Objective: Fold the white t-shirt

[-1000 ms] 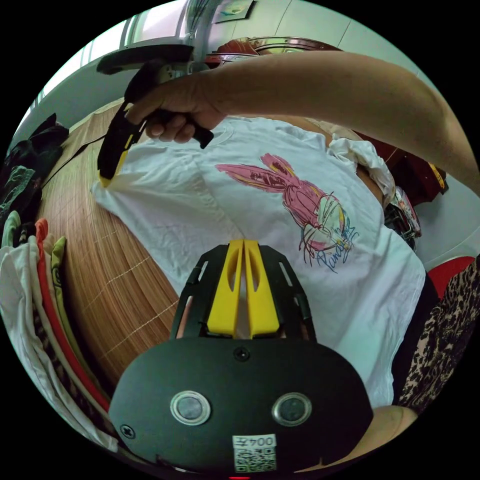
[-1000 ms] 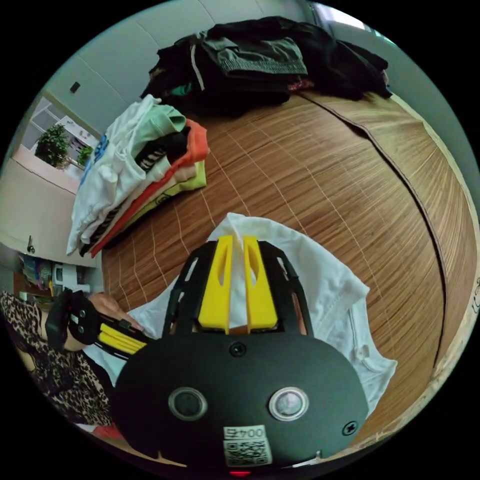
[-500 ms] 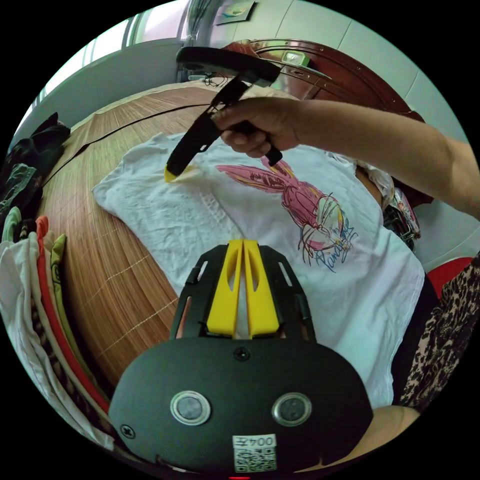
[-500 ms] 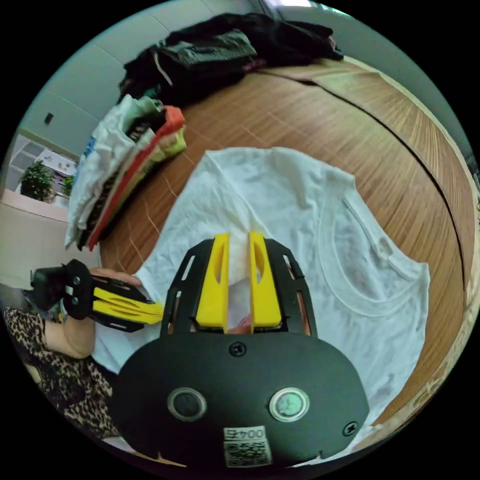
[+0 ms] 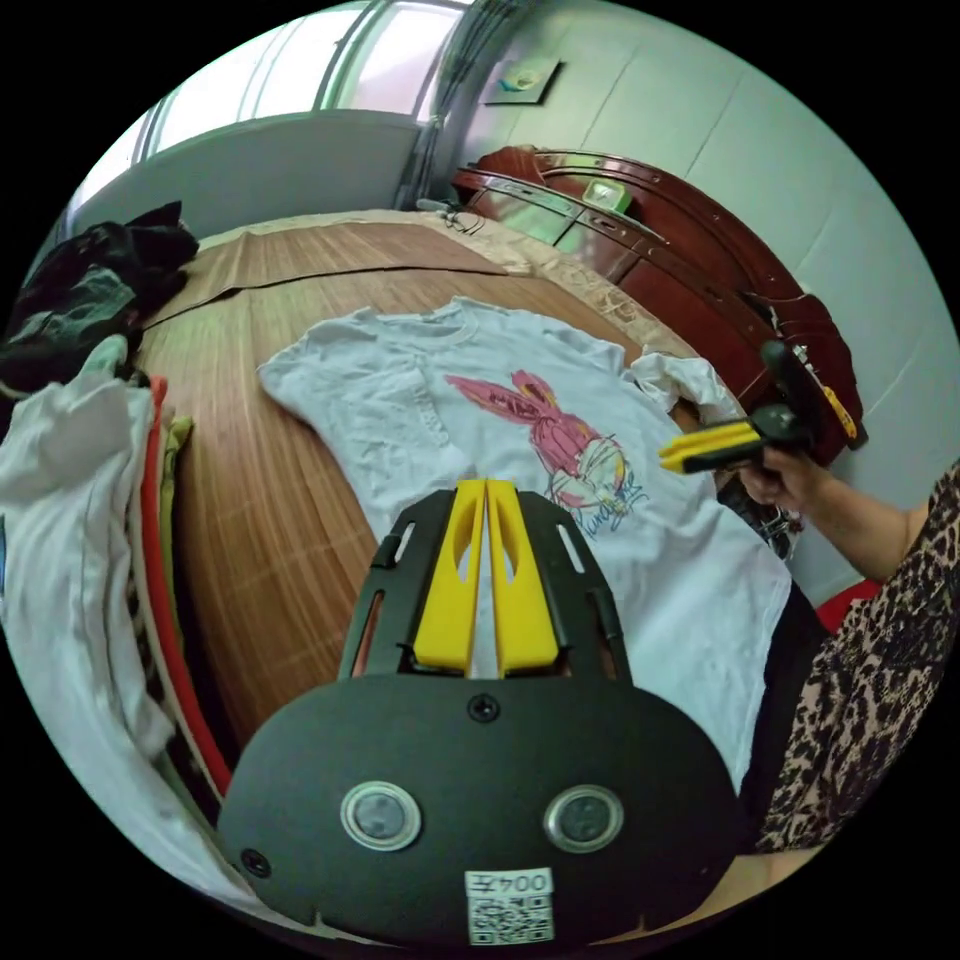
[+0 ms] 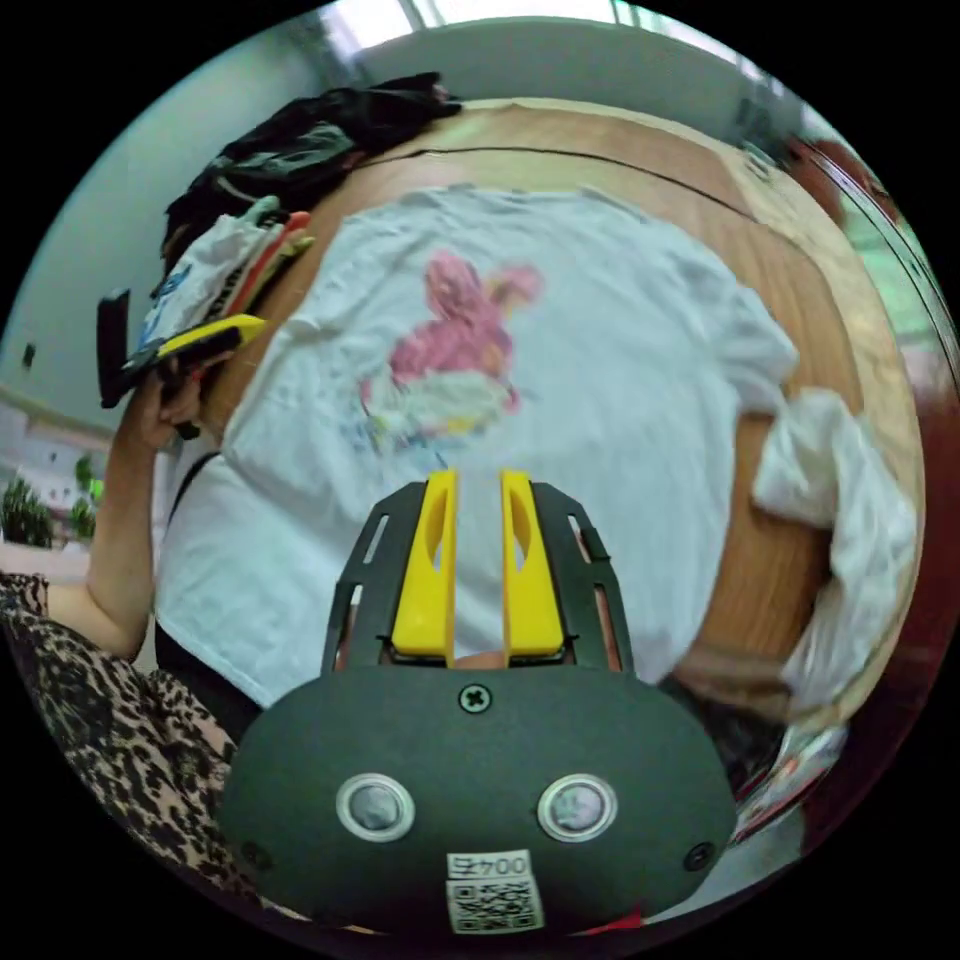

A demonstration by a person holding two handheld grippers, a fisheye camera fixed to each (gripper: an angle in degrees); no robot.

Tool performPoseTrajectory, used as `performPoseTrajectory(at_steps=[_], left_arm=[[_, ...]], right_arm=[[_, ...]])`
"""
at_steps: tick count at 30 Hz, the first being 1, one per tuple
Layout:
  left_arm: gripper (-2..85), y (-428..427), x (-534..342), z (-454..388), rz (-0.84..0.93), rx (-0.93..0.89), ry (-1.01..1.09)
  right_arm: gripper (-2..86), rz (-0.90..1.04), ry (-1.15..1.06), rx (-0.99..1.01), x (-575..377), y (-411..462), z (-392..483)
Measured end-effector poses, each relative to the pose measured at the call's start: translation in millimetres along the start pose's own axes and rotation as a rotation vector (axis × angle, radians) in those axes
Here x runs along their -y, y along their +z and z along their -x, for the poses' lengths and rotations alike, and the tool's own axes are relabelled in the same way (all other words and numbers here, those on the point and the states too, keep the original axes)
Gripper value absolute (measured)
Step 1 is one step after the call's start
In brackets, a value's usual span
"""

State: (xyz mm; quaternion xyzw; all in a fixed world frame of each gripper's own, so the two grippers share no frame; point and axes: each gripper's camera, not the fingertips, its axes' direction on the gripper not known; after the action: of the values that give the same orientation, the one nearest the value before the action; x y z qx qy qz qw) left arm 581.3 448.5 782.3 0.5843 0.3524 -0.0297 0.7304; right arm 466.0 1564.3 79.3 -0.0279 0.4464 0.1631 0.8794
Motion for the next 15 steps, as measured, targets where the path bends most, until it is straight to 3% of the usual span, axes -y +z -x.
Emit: performPoseTrajectory(at_steps=[3, 9, 15], left_arm=[[0.3, -11.0, -24.7, -34.5, 0.005, 0.065, -0.029], [0.3, 14.0, -48.1, -107.9, 0.052, 0.331, 0.081], [0.4, 52.6, -42.6, -132.5, 0.180, 0.373, 0.115]], right_arm=[[5.5, 0.035, 0.082, -0.078, -74.5, 9.2, -15.2], [5.0, 0.027, 0.077, -0.113, -118.8, 30.8, -15.9], [4.7, 0.039, 0.014, -0.202, -137.2, 45.5, -7.9]])
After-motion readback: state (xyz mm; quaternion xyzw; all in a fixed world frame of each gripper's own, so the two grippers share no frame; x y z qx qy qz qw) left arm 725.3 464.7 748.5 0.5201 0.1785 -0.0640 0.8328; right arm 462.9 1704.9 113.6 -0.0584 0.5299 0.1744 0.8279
